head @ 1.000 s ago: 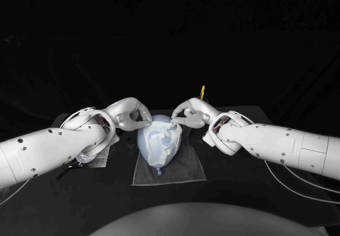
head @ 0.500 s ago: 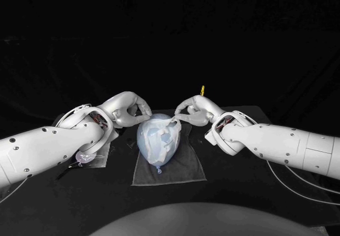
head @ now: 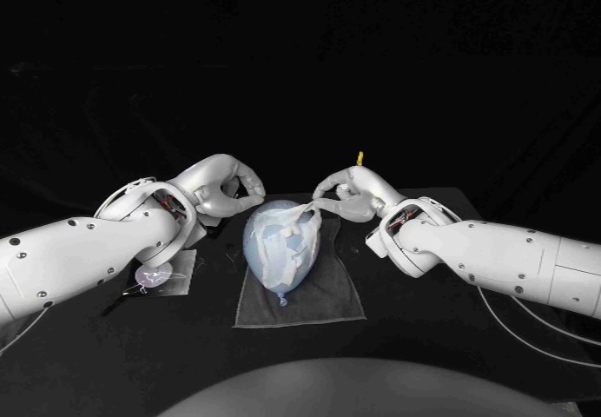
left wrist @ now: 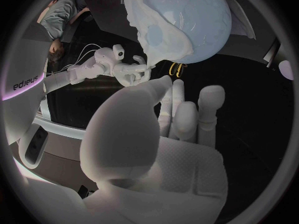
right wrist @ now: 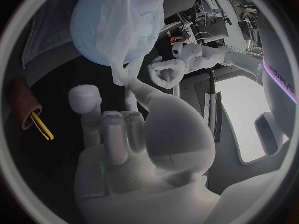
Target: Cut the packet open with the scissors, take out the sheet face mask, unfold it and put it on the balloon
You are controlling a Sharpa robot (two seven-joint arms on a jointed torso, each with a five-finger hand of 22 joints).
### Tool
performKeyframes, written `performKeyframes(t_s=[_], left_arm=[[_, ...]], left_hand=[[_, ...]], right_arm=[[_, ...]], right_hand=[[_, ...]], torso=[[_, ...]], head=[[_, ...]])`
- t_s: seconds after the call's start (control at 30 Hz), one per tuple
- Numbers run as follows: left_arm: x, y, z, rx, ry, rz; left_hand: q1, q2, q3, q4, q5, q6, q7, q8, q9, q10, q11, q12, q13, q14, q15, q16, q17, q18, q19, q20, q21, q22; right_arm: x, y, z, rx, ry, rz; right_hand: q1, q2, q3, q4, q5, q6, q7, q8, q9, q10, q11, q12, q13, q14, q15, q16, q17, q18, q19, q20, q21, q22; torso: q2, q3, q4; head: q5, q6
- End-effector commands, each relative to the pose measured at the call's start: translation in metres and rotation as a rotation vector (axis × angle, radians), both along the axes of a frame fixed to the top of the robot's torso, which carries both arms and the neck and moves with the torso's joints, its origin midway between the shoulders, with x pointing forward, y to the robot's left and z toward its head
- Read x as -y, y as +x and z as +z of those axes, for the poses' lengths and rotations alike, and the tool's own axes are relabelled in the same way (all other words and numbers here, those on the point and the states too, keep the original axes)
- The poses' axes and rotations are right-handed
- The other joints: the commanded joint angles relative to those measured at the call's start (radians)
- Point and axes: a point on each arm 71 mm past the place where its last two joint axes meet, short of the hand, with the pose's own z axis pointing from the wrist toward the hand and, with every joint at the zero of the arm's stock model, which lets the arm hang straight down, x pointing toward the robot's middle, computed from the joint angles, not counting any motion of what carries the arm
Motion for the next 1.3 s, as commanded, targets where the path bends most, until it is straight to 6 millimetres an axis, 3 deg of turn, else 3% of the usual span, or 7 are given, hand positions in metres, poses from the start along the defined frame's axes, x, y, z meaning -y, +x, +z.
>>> performKeyframes(t_s=[0.03,0.13,0.27,0.47,0.6,0.97,1.3], left_arm=[[0.001,0.002,-0.003,-0.068,0.005,0.004],[0.002,0.002,-0.006,-0.099,0.02,0.001],[0.002,0.002,-0.009,-0.128,0.053,0.001],[0.002,0.002,-0.013,-0.154,0.106,0.003],[0.002,0.002,-0.015,-0.158,0.13,0.003],[0.003,0.003,-0.018,-0.152,0.159,0.008],[0.005,0.001,-0.021,-0.152,0.2,0.001]], left_hand=[[-0.04,-0.051,-0.049,0.018,0.0,-0.062,0.016,-0.044,-0.019,-0.036,0.017,-0.019,-0.006,-0.018,0.019,-0.01,-0.037,-0.001,-0.028,0.011,-0.029,-0.041],[-0.052,-0.065,-0.101,0.025,0.001,-0.098,0.035,-0.073,-0.029,-0.084,0.037,-0.046,-0.014,-0.049,0.037,-0.024,-0.087,0.007,-0.056,0.03,-0.062,-0.085],[-0.049,-0.064,-0.167,0.028,0.001,-0.102,0.04,-0.083,-0.032,-0.108,0.043,-0.056,-0.015,-0.065,0.045,-0.027,-0.108,0.012,-0.067,0.041,-0.078,-0.104],[-0.03,-0.051,-0.265,0.048,0.001,-0.088,0.04,-0.087,-0.032,-0.115,0.044,-0.052,-0.011,-0.075,0.047,-0.026,-0.115,0.014,-0.07,0.046,-0.088,-0.113],[0.01,-0.026,-0.347,0.073,0.001,-0.064,0.031,-0.081,-0.029,-0.109,0.038,-0.042,-0.003,-0.077,0.042,-0.024,-0.115,0.015,-0.069,0.043,-0.091,-0.115],[0.081,0.01,-0.365,0.082,0.001,-0.046,0.022,-0.076,-0.029,-0.098,0.031,-0.03,0.004,-0.068,0.036,-0.019,-0.102,0.012,-0.056,0.037,-0.082,-0.099],[0.109,0.013,-0.368,0.089,0.001,-0.025,0.015,-0.068,-0.026,-0.069,0.024,-0.018,0.009,-0.044,0.029,-0.008,-0.062,0.004,-0.026,0.034,-0.052,-0.053]], right_arm=[[-0.002,-0.003,0.004,0.017,0.032,0.004],[-0.004,-0.004,0.004,0.007,0.033,0.012],[-0.004,-0.004,0.004,-0.002,0.029,0.016],[-0.004,-0.005,0.004,-0.006,0.025,0.018],[-0.004,-0.006,0.004,-0.004,0.026,0.019],[-0.004,-0.008,0.005,-0.004,0.029,0.023],[-0.003,-0.008,0.005,-0.005,0.027,0.02]], right_hand=[[0.001,0.005,0.007,-0.001,0.003,0.011,-0.002,0.012,0.023,0.104,-0.004,0.003,0.263,0.108,-0.007,0.003,0.263,0.01,0.003,-0.006,0.007,0.001],[0.001,0.005,0.007,-0.001,0.003,0.011,-0.002,0.012,0.023,0.104,-0.004,0.003,0.263,0.108,-0.007,0.003,0.263,0.01,0.003,-0.006,0.007,0.001],[0.001,0.005,0.009,-0.001,0.003,0.01,-0.002,0.013,0.024,0.104,-0.004,0.003,0.263,0.108,-0.007,0.003,0.263,0.01,0.003,-0.006,0.006,0.001],[0.001,0.005,0.009,-0.001,0.003,0.01,-0.002,0.013,0.024,0.104,-0.004,0.003,0.263,0.108,-0.007,0.003,0.263,0.01,0.003,-0.006,0.006,0.001],[0.001,0.004,0.01,-0.002,0.003,0.009,-0.003,0.014,0.026,0.104,-0.004,0.003,0.263,0.108,-0.007,0.003,0.263,0.009,0.003,-0.007,0.007,0.002],[0.001,0.004,0.01,-0.002,0.003,0.009,-0.003,0.014,0.026,0.104,-0.004,0.003,0.263,0.108,-0.007,0.003,0.263,0.009,0.003,-0.007,0.007,0.002],[0.001,0.004,0.01,-0.002,0.003,0.009,-0.003,0.014,0.026,0.104,-0.004,0.003,0.263,0.108,-0.007,0.003,0.263,0.009,0.003,-0.007,0.007,0.002]], torso=[[0.0,-0.0001,-0.0007],[-0.001,-0.0007,-0.0005],[0.0,-0.0005,0.0004],[0.001,-0.001,-0.0006],[0.0,-0.0007,-0.0004],[0.001,-0.0001,-0.0008],[0.0,-0.0002,-0.0003]], head=[[0.001,0.0],[0.002,0.0],[0.002,0.0],[0.004,0.0],[0.004,0.0],[0.002,0.0],[-0.002,0.0]])
